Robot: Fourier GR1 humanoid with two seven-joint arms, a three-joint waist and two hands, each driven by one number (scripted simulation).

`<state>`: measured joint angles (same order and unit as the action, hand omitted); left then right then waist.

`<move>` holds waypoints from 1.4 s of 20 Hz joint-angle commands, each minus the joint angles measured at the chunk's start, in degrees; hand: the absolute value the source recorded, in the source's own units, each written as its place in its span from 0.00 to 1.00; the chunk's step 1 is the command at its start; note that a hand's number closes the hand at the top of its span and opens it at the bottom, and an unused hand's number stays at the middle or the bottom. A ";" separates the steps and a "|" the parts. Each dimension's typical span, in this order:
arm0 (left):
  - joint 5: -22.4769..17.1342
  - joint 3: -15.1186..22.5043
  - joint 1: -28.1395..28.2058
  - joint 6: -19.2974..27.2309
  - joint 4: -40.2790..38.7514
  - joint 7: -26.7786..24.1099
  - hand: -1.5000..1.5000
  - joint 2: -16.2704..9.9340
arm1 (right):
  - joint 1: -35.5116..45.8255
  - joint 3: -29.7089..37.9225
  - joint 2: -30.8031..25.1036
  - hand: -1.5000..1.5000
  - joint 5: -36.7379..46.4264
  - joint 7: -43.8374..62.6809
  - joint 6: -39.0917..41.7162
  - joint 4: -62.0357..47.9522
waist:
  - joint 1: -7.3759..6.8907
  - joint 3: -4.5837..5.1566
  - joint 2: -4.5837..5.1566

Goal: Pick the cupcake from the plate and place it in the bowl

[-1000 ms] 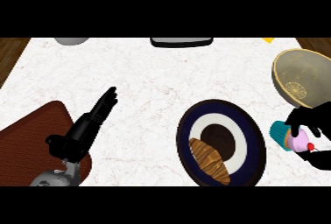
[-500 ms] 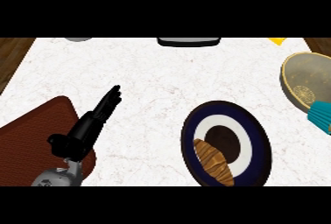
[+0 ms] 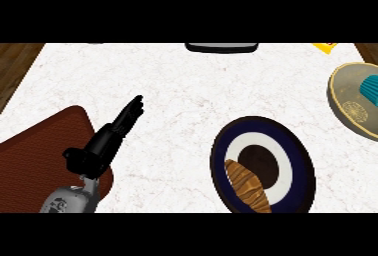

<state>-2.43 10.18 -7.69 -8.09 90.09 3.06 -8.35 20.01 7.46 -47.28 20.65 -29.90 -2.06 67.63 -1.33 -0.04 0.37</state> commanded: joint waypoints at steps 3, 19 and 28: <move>0.59 0.33 -1.97 -0.14 0.56 2.78 0.50 0.64 | 10.55 -3.80 0.25 1.00 9.33 -5.02 -2.11 -19.06 | -0.71 -0.03 0.22; 0.85 -0.22 -3.58 -0.22 0.23 2.49 0.50 1.80 | 27.28 -1.03 0.17 0.00 7.74 -17.30 13.44 -49.34 | -1.52 -0.18 0.74; 2.13 0.61 -1.22 0.09 -0.12 -0.03 0.50 2.28 | 30.70 10.61 -4.53 0.00 -2.72 -11.46 20.52 -58.89 | -1.92 -0.28 1.07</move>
<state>-0.51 11.00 -8.64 -8.16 89.80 3.26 -6.13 49.26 14.41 -49.43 20.92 -42.96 15.53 13.00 -2.79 -0.24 1.19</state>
